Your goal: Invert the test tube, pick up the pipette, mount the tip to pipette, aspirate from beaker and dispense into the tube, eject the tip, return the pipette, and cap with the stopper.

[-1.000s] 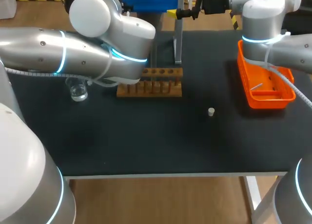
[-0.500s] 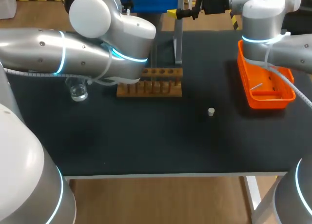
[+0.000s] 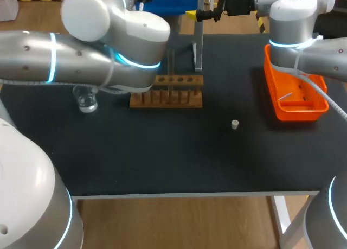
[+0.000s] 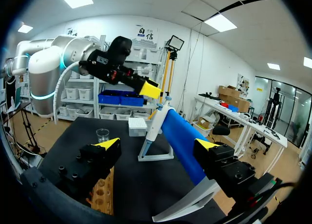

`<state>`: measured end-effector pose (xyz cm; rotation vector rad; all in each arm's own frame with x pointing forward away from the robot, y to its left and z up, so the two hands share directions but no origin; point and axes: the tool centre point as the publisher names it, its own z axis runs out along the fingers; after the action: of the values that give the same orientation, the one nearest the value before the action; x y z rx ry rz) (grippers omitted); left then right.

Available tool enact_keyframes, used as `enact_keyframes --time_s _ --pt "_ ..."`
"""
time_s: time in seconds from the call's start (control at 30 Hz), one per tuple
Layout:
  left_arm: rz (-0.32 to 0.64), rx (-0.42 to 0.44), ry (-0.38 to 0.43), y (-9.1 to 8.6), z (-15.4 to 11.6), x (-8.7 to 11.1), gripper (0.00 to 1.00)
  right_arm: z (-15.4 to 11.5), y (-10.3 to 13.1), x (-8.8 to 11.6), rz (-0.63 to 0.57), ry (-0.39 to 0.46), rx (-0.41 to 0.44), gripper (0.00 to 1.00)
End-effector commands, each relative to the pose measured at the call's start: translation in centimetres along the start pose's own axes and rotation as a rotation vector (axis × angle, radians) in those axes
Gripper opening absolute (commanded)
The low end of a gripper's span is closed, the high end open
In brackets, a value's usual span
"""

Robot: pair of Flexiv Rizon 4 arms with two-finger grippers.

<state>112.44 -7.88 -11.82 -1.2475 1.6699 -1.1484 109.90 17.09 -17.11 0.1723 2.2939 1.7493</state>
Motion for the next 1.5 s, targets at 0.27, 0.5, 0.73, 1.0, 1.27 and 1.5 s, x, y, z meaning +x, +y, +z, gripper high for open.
enact_keyframes --time_s 0.27,0.5,0.73,1.0,1.27,1.5 --pt "0.182 -0.053 0.478 -0.4 -8.3 0.4 1.00 0.0 0.0 -0.2 0.000 0.005 0.002 1.00" --pt "0.264 0.002 0.670 1.1 -11.9 1.5 1.00 0.0 0.0 -0.2 0.000 0.005 0.002 1.00" --pt "0.316 0.047 0.830 3.3 -14.4 2.7 1.00 0.0 0.0 -0.2 0.000 0.005 0.002 1.00" --pt "0.319 0.030 0.968 5.7 -15.2 4.0 1.00 0.0 0.0 -0.2 0.000 0.005 0.002 1.00" --pt "0.327 0.004 1.070 8.3 -15.0 6.7 1.00 0.0 0.0 -0.2 0.000 0.005 0.002 1.00" --pt "0.374 -0.004 1.099 10.3 -14.2 9.1 1.00 0.0 0.0 -0.2 0.000 0.005 0.002 1.00"
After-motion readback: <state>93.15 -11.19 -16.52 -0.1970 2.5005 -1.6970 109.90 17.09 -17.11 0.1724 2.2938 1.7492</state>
